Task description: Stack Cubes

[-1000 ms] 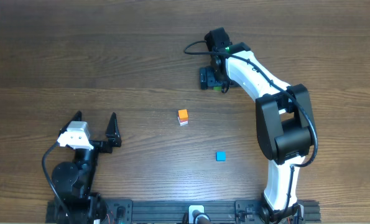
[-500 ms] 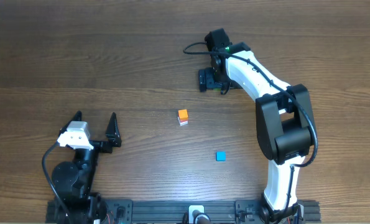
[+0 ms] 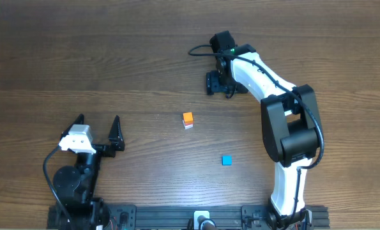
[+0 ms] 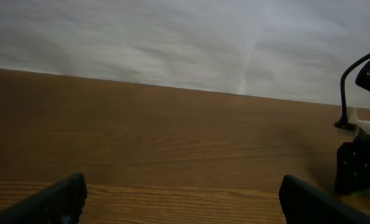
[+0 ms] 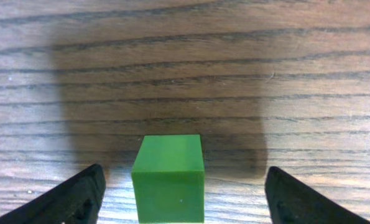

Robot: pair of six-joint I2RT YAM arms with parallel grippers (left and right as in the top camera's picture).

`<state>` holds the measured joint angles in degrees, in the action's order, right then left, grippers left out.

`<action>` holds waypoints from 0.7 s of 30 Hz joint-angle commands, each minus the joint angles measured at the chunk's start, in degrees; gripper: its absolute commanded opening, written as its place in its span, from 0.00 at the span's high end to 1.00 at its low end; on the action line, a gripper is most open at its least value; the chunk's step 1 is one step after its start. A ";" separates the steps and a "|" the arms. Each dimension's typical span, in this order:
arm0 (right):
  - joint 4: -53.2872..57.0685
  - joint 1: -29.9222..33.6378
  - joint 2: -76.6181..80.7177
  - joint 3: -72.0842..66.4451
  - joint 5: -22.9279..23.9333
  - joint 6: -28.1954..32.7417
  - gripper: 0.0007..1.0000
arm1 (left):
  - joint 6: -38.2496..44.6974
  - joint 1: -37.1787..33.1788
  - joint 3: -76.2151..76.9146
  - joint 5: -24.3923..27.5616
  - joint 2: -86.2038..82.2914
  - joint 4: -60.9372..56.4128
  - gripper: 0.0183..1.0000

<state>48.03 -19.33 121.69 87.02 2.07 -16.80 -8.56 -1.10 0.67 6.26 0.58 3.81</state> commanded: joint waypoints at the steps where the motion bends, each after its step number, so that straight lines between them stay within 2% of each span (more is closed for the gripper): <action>1: -0.09 -0.59 1.01 1.22 -0.28 -0.55 0.30 | 0.85 -0.26 -0.33 0.74 -0.42 0.02 0.00; 3: -0.07 -0.59 1.01 1.22 -0.28 -0.52 0.36 | 0.85 -0.26 -0.33 0.74 -0.42 0.02 0.00; 4: -0.07 -0.59 1.01 1.22 -0.28 -0.55 0.43 | 0.85 -0.26 -0.33 0.74 -0.42 0.00 0.00; 8: -0.04 -0.59 1.01 1.22 -0.28 -0.52 0.59 | 0.85 -0.26 -0.33 0.74 -0.42 0.02 0.00; 14: -0.09 -0.63 1.01 1.22 -0.28 -0.55 0.76 | 0.85 -0.26 -0.33 0.74 -0.42 0.02 0.00; 16: -0.42 -0.63 1.01 1.22 -0.28 -0.57 0.87 | 0.85 -0.26 -0.33 0.74 -0.42 0.02 0.00; 21: -0.17 -0.70 0.72 1.25 -0.28 -0.63 0.96 | 0.85 -0.26 -0.33 0.74 -0.42 0.02 0.00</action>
<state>47.77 -19.40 121.86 87.22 1.87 -17.54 -8.56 -1.10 0.67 6.26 0.58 3.81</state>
